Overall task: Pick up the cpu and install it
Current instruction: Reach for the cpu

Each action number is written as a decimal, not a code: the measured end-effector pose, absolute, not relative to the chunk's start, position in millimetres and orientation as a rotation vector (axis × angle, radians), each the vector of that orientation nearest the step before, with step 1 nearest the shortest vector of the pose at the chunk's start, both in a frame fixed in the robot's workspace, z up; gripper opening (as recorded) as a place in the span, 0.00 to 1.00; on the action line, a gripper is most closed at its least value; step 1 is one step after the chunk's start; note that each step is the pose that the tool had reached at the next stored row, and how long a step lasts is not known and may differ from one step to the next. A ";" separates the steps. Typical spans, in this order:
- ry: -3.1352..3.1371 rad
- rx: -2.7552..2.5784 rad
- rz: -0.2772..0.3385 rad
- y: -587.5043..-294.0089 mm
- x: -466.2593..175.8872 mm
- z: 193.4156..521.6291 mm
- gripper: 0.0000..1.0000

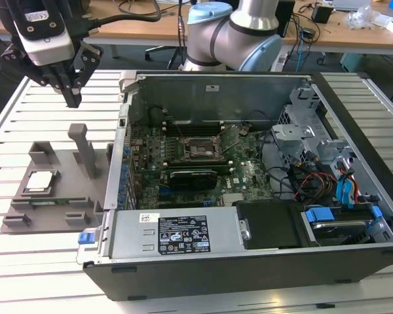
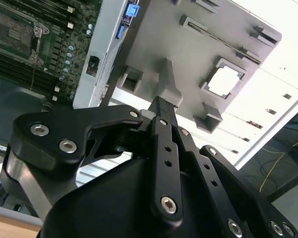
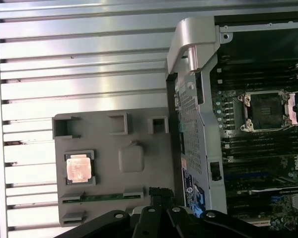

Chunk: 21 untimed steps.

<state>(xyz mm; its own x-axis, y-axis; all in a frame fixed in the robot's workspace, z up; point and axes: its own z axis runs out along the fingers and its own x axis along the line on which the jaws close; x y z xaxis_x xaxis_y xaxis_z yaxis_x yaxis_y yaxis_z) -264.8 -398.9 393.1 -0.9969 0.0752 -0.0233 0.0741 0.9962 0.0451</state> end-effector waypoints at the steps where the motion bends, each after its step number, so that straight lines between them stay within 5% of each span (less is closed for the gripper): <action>1: 3.114 0.117 0.069 -398.9 -266.4 393.1 0.11; 21: 3.114 0.117 0.069 -398.9 -288.5 393.0 0.11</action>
<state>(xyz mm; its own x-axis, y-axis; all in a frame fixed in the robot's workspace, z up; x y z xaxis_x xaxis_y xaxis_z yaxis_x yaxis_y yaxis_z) -288.5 -398.9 393.0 -0.9969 0.0752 -0.0233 0.0741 0.9962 0.0451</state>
